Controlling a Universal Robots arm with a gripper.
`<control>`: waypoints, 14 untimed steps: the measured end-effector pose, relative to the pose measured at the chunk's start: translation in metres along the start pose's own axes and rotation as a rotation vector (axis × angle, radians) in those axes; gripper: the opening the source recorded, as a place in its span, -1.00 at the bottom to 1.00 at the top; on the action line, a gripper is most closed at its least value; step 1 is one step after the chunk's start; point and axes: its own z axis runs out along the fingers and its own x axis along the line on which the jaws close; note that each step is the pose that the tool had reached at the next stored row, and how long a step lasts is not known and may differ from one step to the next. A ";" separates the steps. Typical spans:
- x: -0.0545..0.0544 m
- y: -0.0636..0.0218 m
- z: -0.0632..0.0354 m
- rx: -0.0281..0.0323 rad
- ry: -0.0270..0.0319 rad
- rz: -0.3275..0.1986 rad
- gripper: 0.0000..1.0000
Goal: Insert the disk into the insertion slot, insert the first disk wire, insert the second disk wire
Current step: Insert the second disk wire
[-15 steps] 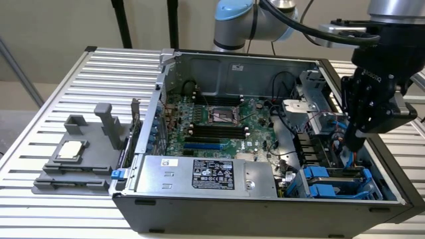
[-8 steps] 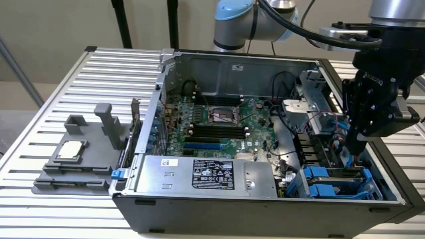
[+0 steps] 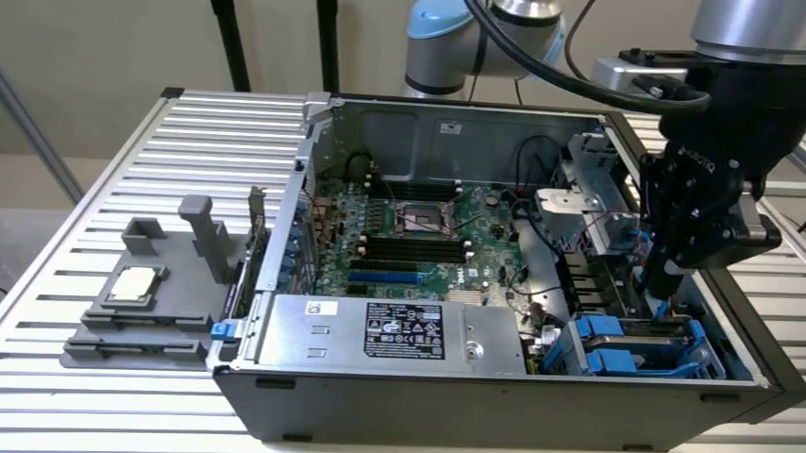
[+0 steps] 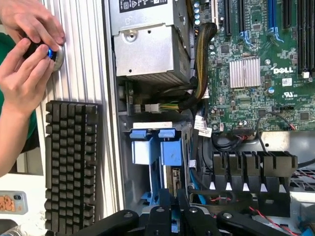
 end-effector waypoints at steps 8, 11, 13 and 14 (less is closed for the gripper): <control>0.006 0.0021 0.0035 0.0206 -0.0899 0.003 -0.67; 0.012 0.0028 0.0068 0.0323 -0.1024 0.004 -0.67; 0.017 0.0036 0.0098 0.0389 -0.1078 0.006 -0.67; 0.020 0.0041 0.0114 0.0416 -0.1104 0.006 -0.67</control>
